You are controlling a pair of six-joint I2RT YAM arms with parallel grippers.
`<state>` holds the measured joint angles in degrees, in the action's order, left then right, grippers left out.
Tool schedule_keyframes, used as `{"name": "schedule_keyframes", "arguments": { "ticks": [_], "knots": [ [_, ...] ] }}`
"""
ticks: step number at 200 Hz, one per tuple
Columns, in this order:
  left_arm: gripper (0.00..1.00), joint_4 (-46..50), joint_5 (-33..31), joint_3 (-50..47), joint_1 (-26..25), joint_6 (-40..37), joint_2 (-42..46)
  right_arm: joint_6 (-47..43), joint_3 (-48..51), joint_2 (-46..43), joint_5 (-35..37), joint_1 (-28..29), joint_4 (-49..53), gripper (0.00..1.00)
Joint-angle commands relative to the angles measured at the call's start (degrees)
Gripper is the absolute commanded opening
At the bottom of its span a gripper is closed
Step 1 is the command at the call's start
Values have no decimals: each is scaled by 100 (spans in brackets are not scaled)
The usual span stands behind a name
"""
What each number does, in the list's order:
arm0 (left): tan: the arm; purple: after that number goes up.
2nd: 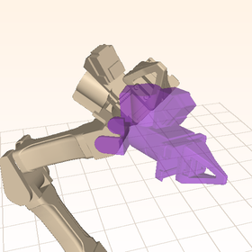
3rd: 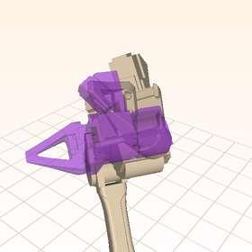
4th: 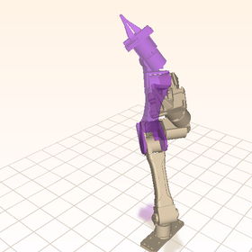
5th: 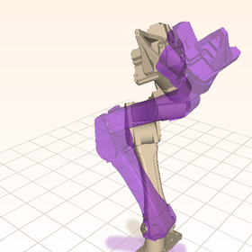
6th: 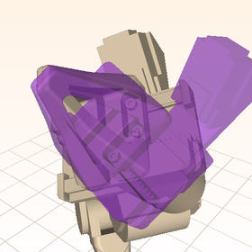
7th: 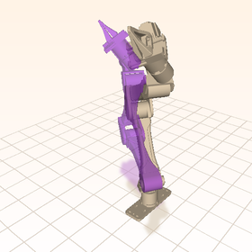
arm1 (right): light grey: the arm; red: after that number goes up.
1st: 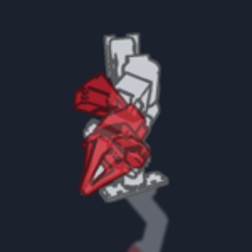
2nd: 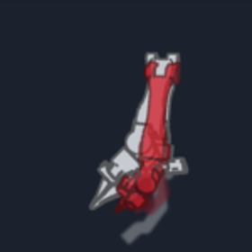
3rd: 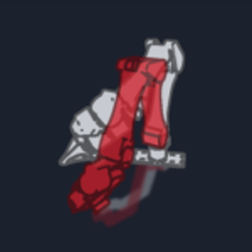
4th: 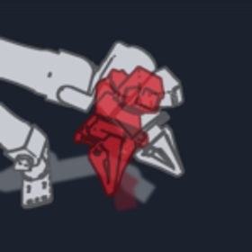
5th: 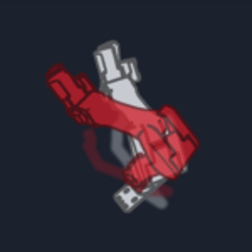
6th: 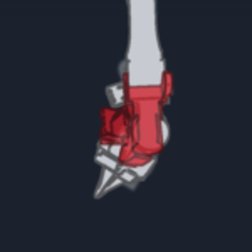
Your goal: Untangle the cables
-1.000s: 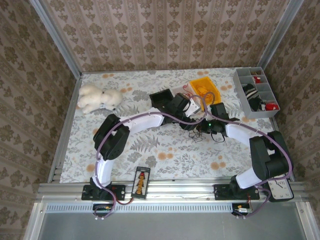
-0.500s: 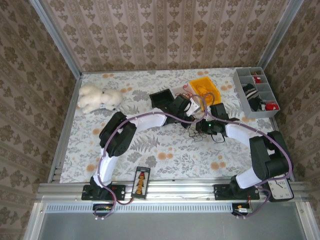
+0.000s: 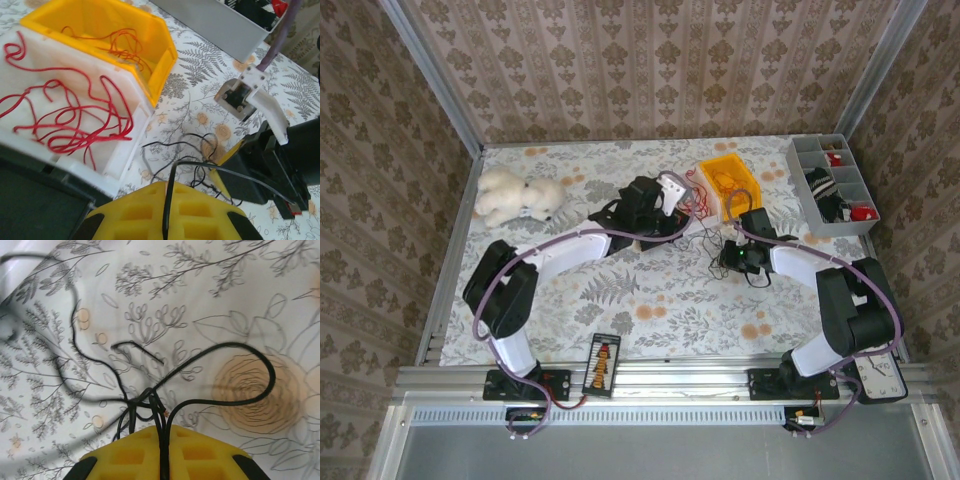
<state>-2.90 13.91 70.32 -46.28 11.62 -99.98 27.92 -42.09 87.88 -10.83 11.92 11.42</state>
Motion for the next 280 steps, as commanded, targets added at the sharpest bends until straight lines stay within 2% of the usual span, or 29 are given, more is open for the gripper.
{"name": "schedule_keyframes", "arguments": {
  "ticks": [1,33,68,107,147,176,206,241,265,280],
  "knots": [
    [0,-365,-430,-324,103,400,515,252,-85,-15,371,-93,285,9],
    [0,-964,-899,-957,463,935,1304,578,40,-103,558,-303,350,7],
    [0,-1090,-1253,-1311,999,1228,2052,965,224,-186,632,-572,315,7],
    [0,-1052,-1261,-1441,1571,1433,2531,1223,365,-216,678,-768,265,17],
    [0,-889,-1237,-1259,1613,1207,2486,1330,359,-214,723,-804,294,35],
    [0,-983,-1404,-1255,1657,1351,2465,1452,433,-269,848,-819,304,37],
    [0,-977,-2248,-1362,1671,1544,2554,1590,523,-337,976,-866,311,34],
    [0,-974,-2583,-1430,1666,1764,2566,1814,685,-405,1081,-970,180,11],
    [0,-438,-3650,-1439,1672,2073,2721,1931,821,-569,1191,-1097,175,12],
    [0,102,-4550,-1368,1675,2286,2819,1932,860,-674,1281,-1178,249,20]
  ]
}}
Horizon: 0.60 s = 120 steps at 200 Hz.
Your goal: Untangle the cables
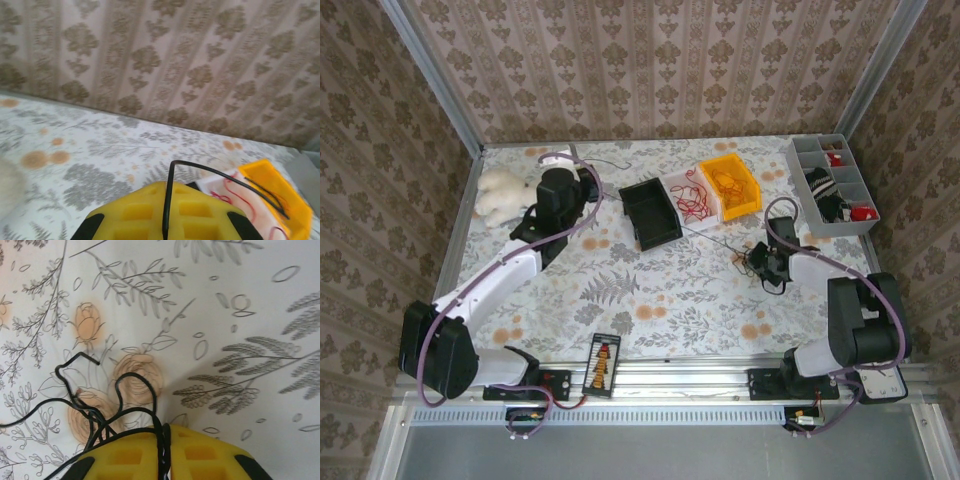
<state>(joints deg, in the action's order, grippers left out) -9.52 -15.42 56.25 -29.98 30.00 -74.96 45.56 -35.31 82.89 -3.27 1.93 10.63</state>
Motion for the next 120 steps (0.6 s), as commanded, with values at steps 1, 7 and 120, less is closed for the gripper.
{"name": "schedule_keyframes", "arguments": {
  "ticks": [1,7,120],
  "knots": [
    [0,788,-1663,38,45,456,325,165,182,-185,528,-190,333,21],
    [0,855,-1871,41,52,450,356,149,191,-202,524,-221,341,23],
    [0,2305,-3410,333,168,1342,496,571,542,-849,1125,-610,560,35]
  ]
}}
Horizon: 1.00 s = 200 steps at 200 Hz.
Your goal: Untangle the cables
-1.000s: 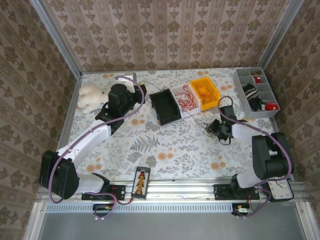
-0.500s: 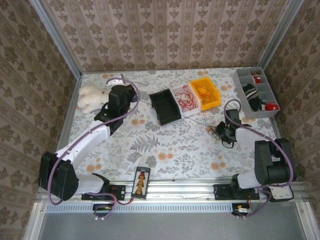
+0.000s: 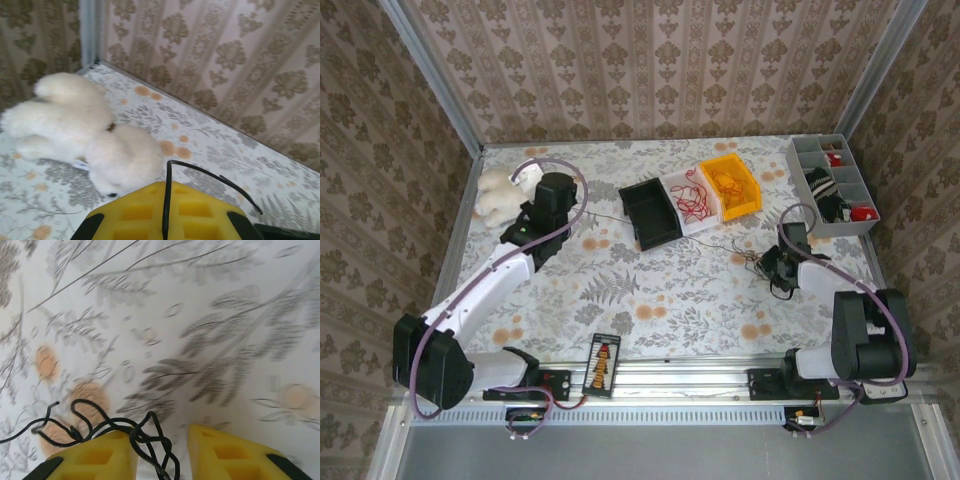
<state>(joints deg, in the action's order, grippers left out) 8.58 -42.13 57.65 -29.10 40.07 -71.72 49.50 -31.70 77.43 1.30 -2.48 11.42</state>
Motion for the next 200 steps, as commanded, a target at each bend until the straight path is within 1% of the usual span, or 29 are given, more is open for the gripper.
{"name": "schedule_keyframes", "arguments": {
  "ticks": [1,21,54,82,97,120,152,163,183,189,200],
  "knots": [
    [0,491,-742,189,80,334,175,180,182,-309,678,-171,483,35],
    [0,477,-747,218,97,279,168,150,226,-435,682,-273,481,39],
    [0,447,-630,214,100,258,141,-15,168,-223,384,-376,370,38],
    [0,137,-129,174,98,68,74,-88,171,-81,67,-353,127,37],
    [0,18,133,172,97,18,15,-287,170,-77,-205,-273,-187,38],
    [0,176,371,267,89,74,-160,-539,23,-138,-245,-43,-233,45],
    [0,441,470,237,46,528,-356,-723,-214,-60,-143,153,-24,59],
    [0,450,510,212,-4,600,-418,-731,-265,18,-98,192,62,60],
    [0,536,572,199,-81,756,-554,-716,-372,193,-51,252,192,60],
    [0,561,583,200,-99,794,-591,-692,-420,418,-22,263,253,60],
    [0,590,575,190,-154,858,-646,-657,-491,586,-37,282,320,55]
  ]
}}
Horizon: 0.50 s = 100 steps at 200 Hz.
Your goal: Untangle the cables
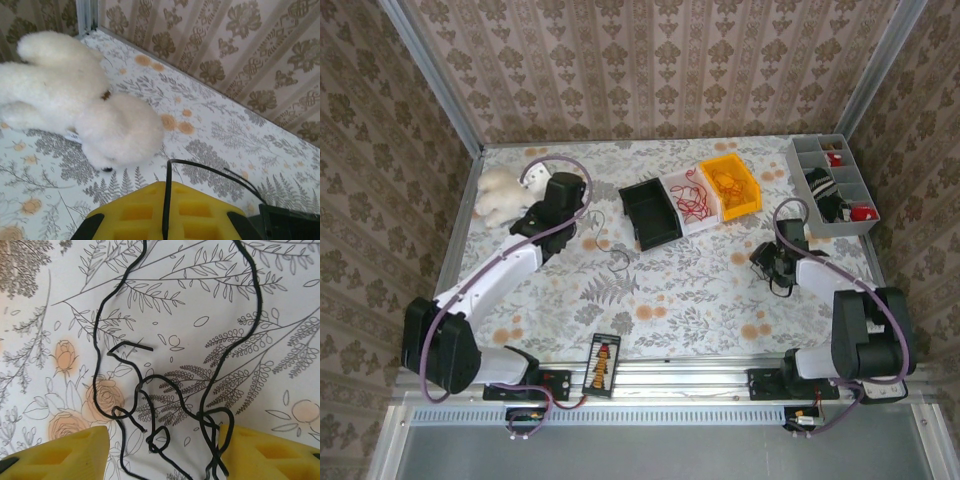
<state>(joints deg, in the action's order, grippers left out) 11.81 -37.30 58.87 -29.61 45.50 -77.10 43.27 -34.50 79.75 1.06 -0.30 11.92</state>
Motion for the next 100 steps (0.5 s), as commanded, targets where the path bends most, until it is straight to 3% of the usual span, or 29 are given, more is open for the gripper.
{"name": "schedule_keyframes", "arguments": {
  "ticks": [1,31,67,100],
  "knots": [
    [0,268,83,65,-110,322,-110,-32,-217,365,-15,64,273,54],
    [0,275,121,-3,-168,496,-196,-10,-471,665,114,122,545,39],
    [0,365,212,-113,-168,759,-231,-64,-525,761,171,159,548,7],
    [0,458,235,-283,-142,1080,-235,-227,-575,320,80,458,269,0]
  ]
}}
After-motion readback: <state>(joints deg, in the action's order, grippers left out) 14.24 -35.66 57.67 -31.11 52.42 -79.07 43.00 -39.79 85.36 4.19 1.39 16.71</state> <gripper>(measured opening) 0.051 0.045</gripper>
